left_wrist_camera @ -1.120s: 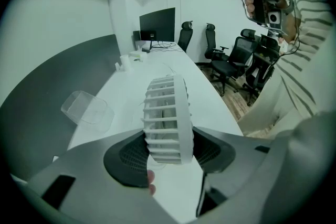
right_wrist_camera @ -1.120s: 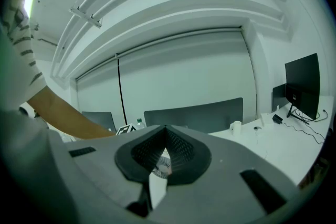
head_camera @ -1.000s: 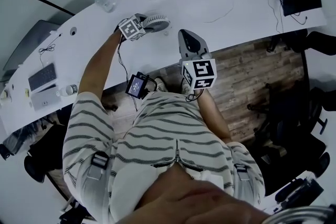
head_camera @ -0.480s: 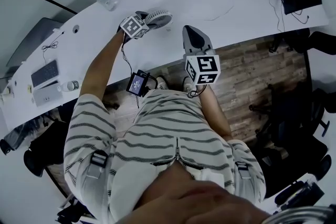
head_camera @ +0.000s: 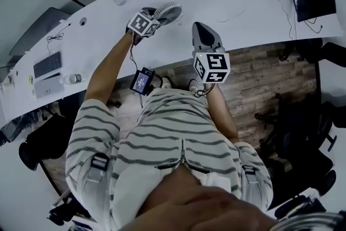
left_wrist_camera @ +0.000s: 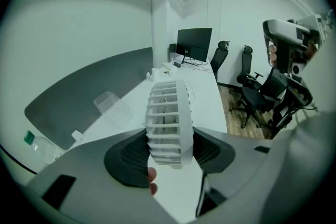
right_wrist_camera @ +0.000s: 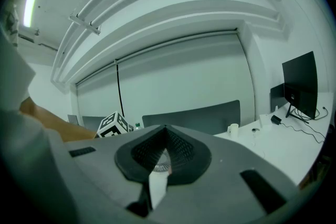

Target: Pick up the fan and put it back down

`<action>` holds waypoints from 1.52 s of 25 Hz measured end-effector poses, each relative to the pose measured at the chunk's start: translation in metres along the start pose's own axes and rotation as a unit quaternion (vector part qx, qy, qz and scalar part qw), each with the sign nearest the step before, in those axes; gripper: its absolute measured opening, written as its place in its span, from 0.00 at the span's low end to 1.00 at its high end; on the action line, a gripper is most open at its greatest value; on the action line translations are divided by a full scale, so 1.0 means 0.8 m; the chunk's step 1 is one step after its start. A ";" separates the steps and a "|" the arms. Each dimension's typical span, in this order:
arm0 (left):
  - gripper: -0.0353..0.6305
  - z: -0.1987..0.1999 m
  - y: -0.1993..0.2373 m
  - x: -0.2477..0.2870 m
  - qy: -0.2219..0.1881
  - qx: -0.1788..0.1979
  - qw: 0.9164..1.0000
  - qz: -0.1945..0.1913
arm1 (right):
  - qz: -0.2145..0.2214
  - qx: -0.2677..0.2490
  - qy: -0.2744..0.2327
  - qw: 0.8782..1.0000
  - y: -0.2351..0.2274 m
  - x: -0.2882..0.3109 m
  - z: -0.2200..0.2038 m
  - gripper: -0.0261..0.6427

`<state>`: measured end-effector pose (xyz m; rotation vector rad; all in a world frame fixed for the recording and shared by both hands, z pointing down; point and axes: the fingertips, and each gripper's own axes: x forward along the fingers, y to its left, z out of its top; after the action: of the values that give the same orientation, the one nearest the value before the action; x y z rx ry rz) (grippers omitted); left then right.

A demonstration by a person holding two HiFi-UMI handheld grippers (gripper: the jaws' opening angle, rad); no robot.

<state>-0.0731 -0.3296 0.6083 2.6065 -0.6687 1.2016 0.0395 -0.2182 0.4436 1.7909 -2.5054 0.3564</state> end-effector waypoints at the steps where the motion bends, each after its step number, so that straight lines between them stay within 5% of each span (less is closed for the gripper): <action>1: 0.40 0.002 -0.001 -0.004 -0.002 -0.007 1.000 0.005 | 0.002 0.000 0.000 1.000 0.000 0.000 0.000 0.05; 19: 0.40 0.033 -0.040 -0.069 -0.069 -0.129 0.986 0.076 | 0.014 0.002 0.005 1.000 0.002 0.004 0.000 0.05; 33: 0.40 0.070 -0.062 -0.129 -0.160 -0.204 0.958 0.120 | 0.012 0.005 0.006 1.000 0.003 0.009 0.000 0.05; 38: 0.40 0.084 -0.068 -0.153 -0.190 -0.203 0.948 0.153 | 0.013 0.006 0.005 1.000 0.007 0.011 0.003 0.05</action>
<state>-0.0720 -0.2668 0.4722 2.4417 -1.2812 0.5322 0.0316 -0.2250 0.4418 1.7595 -2.5273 0.3818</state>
